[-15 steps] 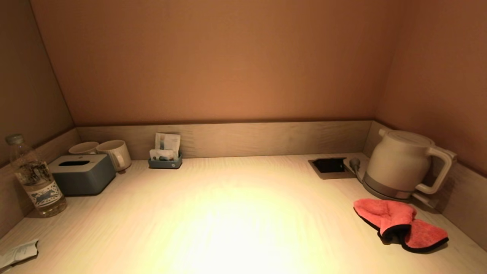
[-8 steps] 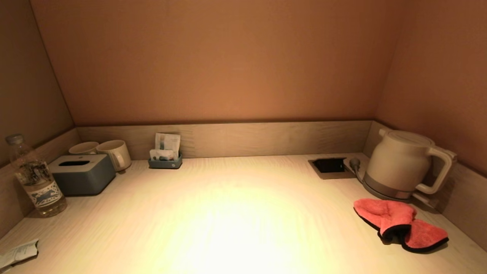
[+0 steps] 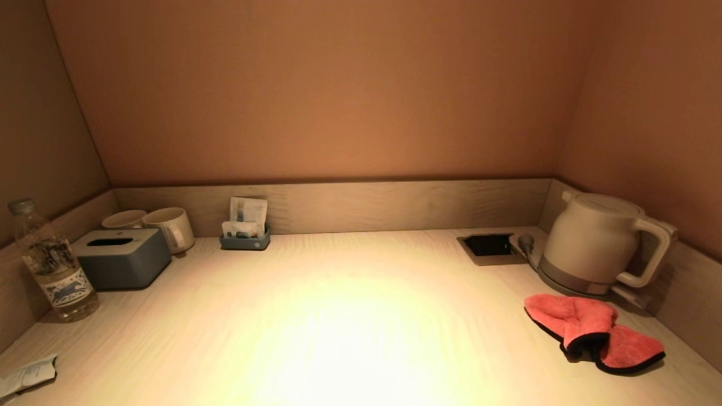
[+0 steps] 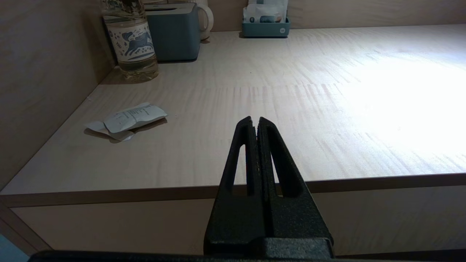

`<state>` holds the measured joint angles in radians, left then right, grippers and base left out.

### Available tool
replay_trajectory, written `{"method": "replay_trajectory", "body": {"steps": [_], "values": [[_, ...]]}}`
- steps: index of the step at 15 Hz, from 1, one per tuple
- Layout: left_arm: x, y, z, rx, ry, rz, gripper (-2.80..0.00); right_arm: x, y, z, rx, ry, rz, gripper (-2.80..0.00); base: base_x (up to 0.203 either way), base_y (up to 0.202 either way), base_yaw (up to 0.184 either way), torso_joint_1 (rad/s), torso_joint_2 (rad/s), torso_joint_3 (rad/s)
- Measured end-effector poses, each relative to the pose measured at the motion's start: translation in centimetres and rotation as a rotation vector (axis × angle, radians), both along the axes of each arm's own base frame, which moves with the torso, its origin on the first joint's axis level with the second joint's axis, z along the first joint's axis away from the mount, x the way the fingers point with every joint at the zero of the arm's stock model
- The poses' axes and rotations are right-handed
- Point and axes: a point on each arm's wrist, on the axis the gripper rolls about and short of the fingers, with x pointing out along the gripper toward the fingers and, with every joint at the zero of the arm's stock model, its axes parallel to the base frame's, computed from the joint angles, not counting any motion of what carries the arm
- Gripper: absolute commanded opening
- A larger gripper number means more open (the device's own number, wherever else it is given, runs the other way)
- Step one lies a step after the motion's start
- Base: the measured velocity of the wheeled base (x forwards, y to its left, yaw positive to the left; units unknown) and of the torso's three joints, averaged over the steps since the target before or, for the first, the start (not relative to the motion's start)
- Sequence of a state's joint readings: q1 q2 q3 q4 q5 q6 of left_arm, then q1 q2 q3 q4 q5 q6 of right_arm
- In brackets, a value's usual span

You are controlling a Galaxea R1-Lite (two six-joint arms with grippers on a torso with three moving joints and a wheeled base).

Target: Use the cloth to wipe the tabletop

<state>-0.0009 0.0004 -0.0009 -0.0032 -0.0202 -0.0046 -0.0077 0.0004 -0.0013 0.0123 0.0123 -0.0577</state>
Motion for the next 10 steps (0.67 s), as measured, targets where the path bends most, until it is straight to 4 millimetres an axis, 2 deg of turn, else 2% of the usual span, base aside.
{"method": "replay_trajectory", "body": {"steps": [10], "values": [[0.00,0.00,0.01,0.000,-0.001,0.000,-2.80,0.00,0.00,0.00,0.000,0.000,0.001,-2.80,0.000,0.000,0.000,0.000,0.00,0.000]]}}
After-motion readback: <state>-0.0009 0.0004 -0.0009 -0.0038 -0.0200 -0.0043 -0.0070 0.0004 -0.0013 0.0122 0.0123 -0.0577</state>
